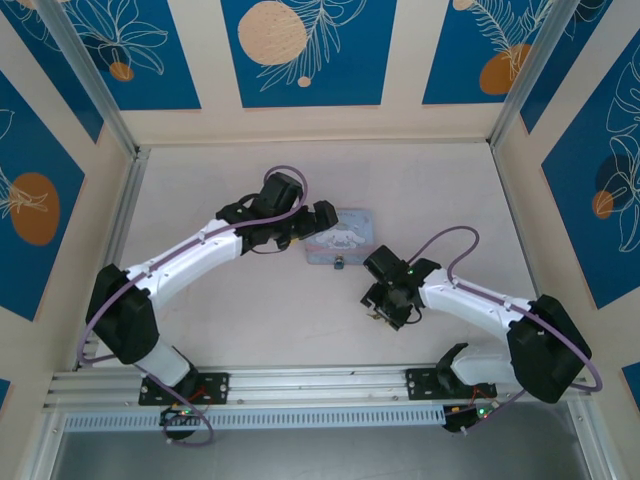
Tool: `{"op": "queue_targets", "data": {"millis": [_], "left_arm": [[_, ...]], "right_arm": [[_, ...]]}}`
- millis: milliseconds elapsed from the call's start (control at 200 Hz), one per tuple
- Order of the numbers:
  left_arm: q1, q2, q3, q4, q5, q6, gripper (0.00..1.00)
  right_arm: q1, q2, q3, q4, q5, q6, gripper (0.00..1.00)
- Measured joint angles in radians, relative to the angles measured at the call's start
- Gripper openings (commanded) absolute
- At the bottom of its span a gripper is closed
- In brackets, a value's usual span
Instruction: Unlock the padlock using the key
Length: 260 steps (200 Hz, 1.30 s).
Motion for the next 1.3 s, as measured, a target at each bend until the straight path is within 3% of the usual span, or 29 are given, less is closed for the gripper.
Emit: {"op": "queue_targets", "data": {"millis": [625, 975, 1300], "left_arm": [[0.007, 0.030, 0.000, 0.036, 0.034, 0.000, 1.00], [0.007, 0.043, 0.000, 0.039, 0.034, 0.000, 1.00], [0.007, 0.047, -0.001, 0.044, 0.034, -0.003, 1.00]], "right_arm": [[-0.005, 0.130, 0.005, 0.033, -0.007, 0.057, 0.47], [-0.032, 0.148, 0.016, -0.003, -0.026, 0.020, 0.29], [-0.058, 0.145, 0.016, 0.022, -0.048, -0.119, 0.16]]}}
